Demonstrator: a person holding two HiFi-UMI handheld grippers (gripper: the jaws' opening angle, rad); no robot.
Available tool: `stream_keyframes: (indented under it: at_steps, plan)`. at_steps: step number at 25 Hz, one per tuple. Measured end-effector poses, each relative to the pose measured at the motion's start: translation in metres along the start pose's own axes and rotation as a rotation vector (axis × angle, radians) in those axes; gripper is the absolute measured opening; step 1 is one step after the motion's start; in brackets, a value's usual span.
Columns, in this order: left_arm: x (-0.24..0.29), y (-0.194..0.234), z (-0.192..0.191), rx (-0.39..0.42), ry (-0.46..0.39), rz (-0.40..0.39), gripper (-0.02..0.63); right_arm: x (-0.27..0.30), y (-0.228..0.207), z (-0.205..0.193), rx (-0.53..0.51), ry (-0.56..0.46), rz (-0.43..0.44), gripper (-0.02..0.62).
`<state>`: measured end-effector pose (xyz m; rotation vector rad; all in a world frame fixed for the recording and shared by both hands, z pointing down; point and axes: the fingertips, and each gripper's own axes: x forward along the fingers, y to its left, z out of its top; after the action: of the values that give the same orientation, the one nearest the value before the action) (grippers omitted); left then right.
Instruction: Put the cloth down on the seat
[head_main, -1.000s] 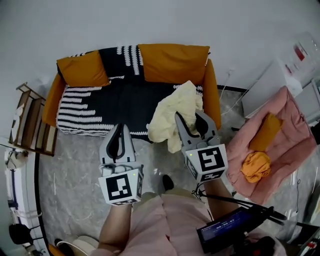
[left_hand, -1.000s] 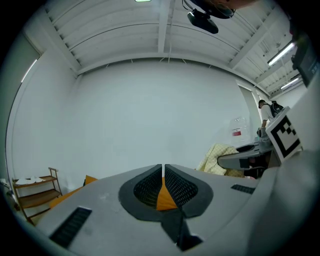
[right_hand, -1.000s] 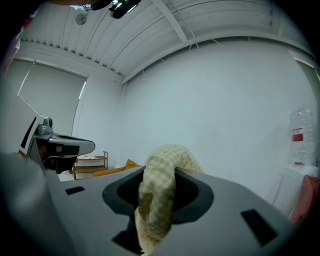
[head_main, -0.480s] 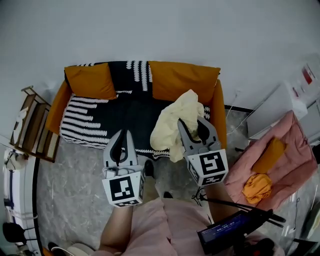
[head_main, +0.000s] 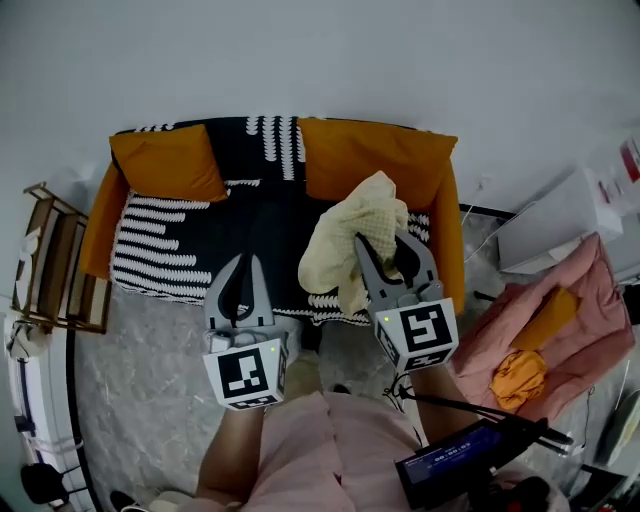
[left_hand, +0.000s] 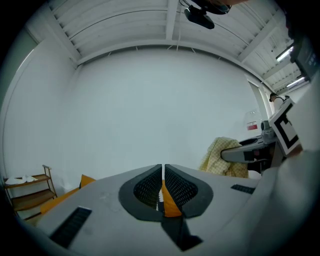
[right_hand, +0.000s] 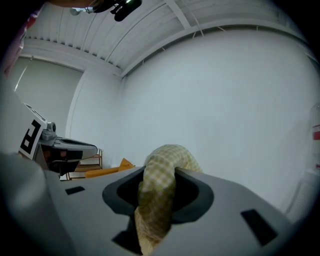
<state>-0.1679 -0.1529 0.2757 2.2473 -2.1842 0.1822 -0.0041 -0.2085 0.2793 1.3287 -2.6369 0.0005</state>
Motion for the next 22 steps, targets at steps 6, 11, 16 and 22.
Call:
stream_keyframes:
  at_steps: [6, 11, 16, 22]
  plan:
    - [0.058, 0.032, -0.016, -0.019, 0.030, -0.019, 0.025, 0.063, -0.005, -0.011, 0.012, 0.045, -0.006, 0.133]
    - [0.097, 0.048, -0.035, -0.030, 0.070, -0.037, 0.025, 0.105, -0.011, -0.033, 0.030, 0.099, -0.006, 0.133]
    - [0.135, 0.061, -0.058, -0.033, 0.109, -0.053, 0.025, 0.146, -0.019, -0.057, 0.048, 0.142, -0.008, 0.135]
    - [0.171, 0.064, -0.093, -0.036, 0.155, -0.081, 0.025, 0.184, -0.029, -0.097, 0.065, 0.196, -0.010, 0.136]
